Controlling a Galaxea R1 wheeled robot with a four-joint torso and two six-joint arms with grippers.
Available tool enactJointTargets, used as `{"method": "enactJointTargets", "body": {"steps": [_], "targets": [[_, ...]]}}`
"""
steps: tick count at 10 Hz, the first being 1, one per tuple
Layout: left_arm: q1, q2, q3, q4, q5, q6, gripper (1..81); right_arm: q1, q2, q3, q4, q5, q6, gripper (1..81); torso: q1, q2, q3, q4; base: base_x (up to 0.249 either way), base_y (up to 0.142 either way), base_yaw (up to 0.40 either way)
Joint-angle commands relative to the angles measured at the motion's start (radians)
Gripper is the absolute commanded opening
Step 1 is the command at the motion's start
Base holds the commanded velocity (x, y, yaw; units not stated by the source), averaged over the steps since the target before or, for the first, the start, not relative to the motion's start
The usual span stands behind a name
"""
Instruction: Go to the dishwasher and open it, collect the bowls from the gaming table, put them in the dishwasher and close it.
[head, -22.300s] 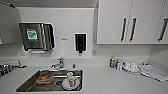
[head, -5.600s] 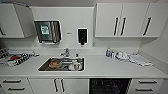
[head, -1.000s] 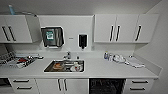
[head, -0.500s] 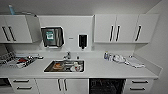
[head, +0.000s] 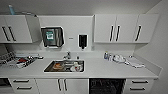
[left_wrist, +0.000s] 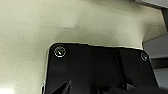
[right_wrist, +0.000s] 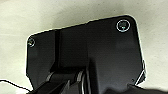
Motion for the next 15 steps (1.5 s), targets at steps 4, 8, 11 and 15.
{"method": "enactJointTargets", "body": {"steps": [4, 8, 11, 15], "targets": [[-0.057, -0.009, -0.009, -0.003, 0.041, 0.001, 81.1, 0.061, 0.003, 0.001, -0.002, -0.065, -0.003, 81.1, 0.0, 0.0, 0.0, 0.0, 0.0, 0.0, 0.0], [-0.057, -0.01, -0.009, -0.001, 0.041, 0.001, 81.1, 0.062, 0.005, 0.001, -0.002, -0.065, -0.003, 81.1, 0.0, 0.0, 0.0, 0.0, 0.0, 0.0, 0.059], [-0.057, -0.009, -0.008, 0.001, 0.043, 0.001, 81.1, 0.061, 0.005, 0.001, -0.002, -0.065, -0.003, 81.1, 0.0, 0.0, 0.0, 0.0, 0.0, 0.0, 0.174], [-0.057, -0.01, -0.008, -0.001, 0.041, 0.0, 81.1, 0.061, 0.006, 0.001, -0.002, -0.052, -0.003, 81.1, 0.0, 0.0, 0.0, 0.0, 0.0, 0.0, 0.183]]}}
